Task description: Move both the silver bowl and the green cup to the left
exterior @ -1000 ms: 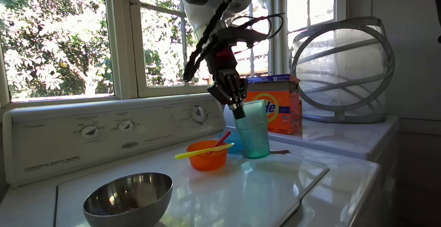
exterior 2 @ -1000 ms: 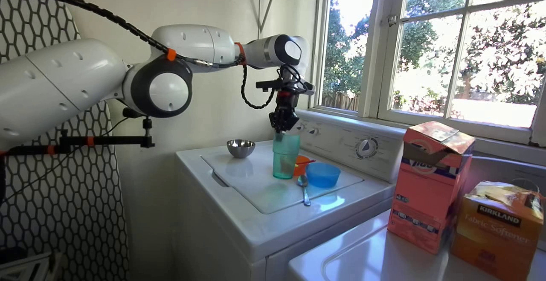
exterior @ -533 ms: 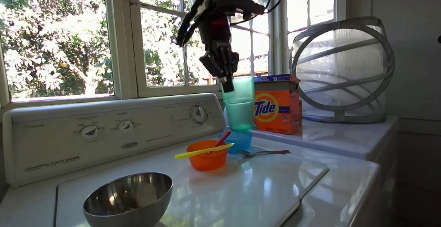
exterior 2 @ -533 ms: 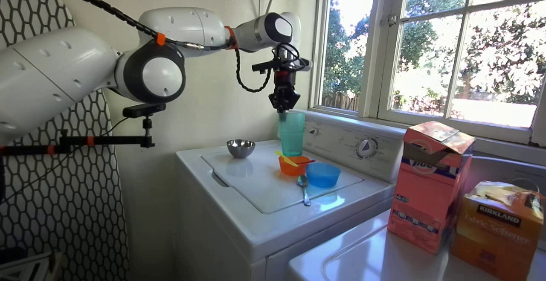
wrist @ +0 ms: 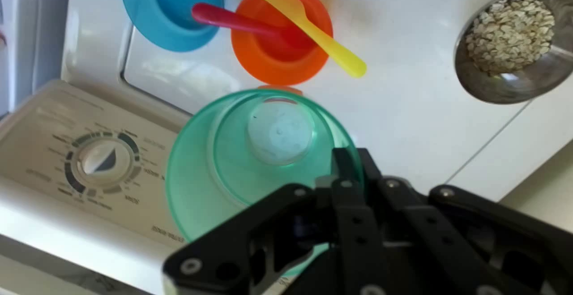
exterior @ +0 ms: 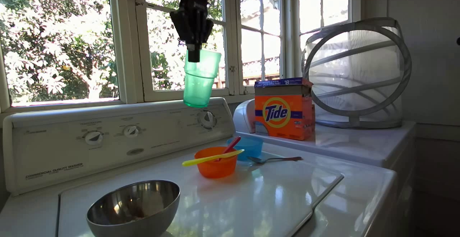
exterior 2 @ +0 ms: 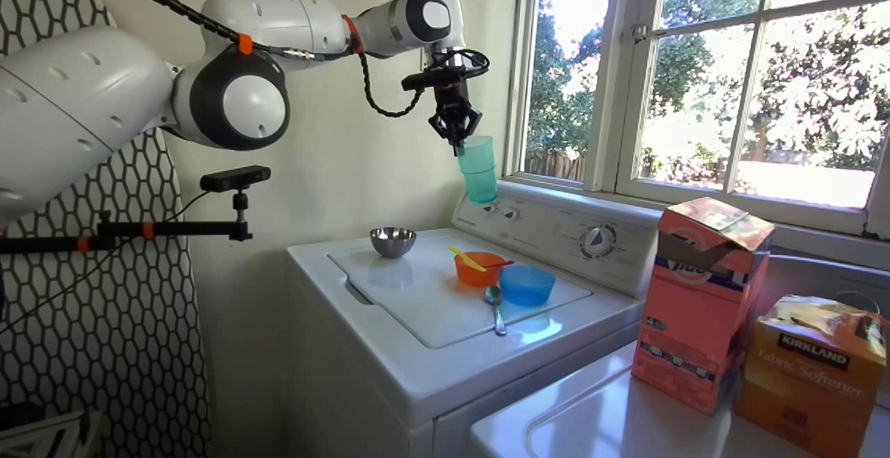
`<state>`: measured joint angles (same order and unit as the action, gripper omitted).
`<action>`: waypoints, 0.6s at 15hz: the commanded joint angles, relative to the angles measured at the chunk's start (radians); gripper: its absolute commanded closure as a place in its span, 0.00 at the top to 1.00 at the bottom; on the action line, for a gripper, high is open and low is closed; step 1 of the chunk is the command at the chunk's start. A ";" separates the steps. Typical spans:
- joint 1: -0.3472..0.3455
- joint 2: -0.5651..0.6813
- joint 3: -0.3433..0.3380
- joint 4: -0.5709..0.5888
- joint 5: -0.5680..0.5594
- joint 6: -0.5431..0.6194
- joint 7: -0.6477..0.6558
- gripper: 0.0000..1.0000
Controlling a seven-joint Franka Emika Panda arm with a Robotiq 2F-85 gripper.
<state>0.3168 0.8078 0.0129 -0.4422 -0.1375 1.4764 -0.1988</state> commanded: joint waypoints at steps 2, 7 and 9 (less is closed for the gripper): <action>0.012 -0.017 0.033 -0.021 0.013 0.042 -0.058 0.01; 0.010 -0.018 0.035 -0.025 0.013 0.043 -0.060 0.05; 0.014 -0.018 0.038 -0.023 0.011 0.051 -0.081 0.01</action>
<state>0.3268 0.8024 0.0490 -0.4464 -0.1272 1.5114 -0.2591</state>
